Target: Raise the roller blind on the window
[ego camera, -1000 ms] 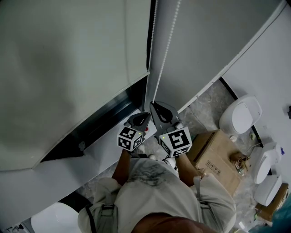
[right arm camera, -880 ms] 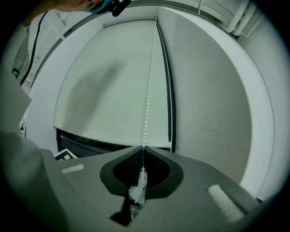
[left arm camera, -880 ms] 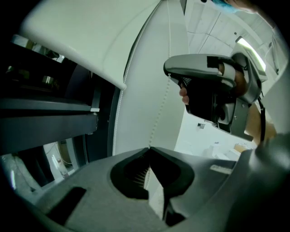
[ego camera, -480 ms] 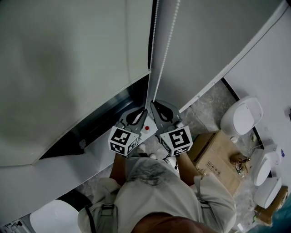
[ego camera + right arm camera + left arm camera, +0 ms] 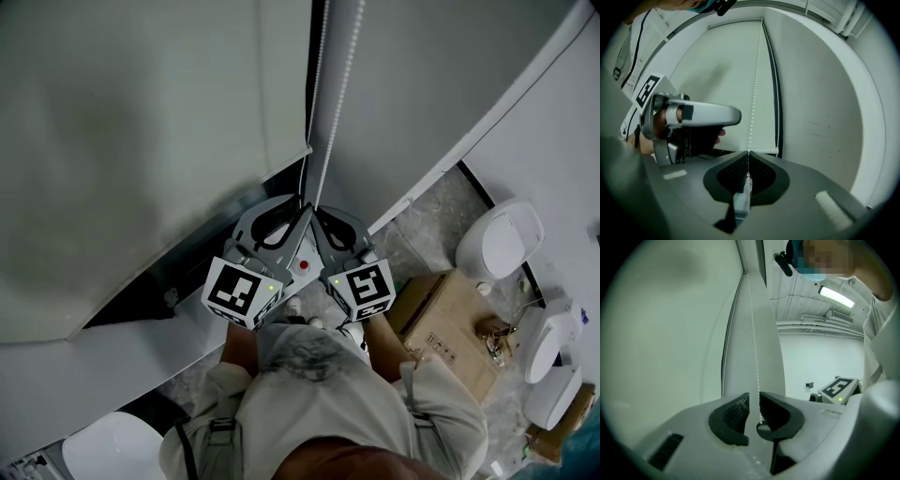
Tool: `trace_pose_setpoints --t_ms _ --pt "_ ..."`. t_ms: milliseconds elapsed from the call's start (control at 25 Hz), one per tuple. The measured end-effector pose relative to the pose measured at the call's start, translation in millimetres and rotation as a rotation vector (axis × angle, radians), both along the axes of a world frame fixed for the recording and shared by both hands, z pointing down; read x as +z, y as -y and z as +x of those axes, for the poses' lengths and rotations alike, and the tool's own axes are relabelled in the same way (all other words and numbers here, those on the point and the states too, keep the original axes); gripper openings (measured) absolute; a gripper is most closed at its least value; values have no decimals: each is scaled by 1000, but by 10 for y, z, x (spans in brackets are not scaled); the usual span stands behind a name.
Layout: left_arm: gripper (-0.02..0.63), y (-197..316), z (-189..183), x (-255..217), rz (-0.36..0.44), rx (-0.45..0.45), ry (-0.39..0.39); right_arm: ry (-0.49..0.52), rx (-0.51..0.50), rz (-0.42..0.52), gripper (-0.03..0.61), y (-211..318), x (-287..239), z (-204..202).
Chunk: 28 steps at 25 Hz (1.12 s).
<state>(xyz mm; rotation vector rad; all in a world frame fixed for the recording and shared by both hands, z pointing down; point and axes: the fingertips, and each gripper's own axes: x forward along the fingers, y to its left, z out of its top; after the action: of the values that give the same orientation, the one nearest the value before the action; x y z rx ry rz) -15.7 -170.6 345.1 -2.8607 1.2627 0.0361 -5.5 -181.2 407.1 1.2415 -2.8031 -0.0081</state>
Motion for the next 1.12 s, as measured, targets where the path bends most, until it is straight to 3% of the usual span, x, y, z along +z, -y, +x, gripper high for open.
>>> trace_pose_setpoints --t_ms 440,560,1120 --pt "88 222 239 -774 155 43 -9 -2 1 8 14 -20 -27 -58" --pt "38 245 275 -881 180 42 -21 -5 2 10 14 -33 -19 -74" --pt "21 182 245 -801 122 56 -23 -4 -1 14 12 -43 0 -78"
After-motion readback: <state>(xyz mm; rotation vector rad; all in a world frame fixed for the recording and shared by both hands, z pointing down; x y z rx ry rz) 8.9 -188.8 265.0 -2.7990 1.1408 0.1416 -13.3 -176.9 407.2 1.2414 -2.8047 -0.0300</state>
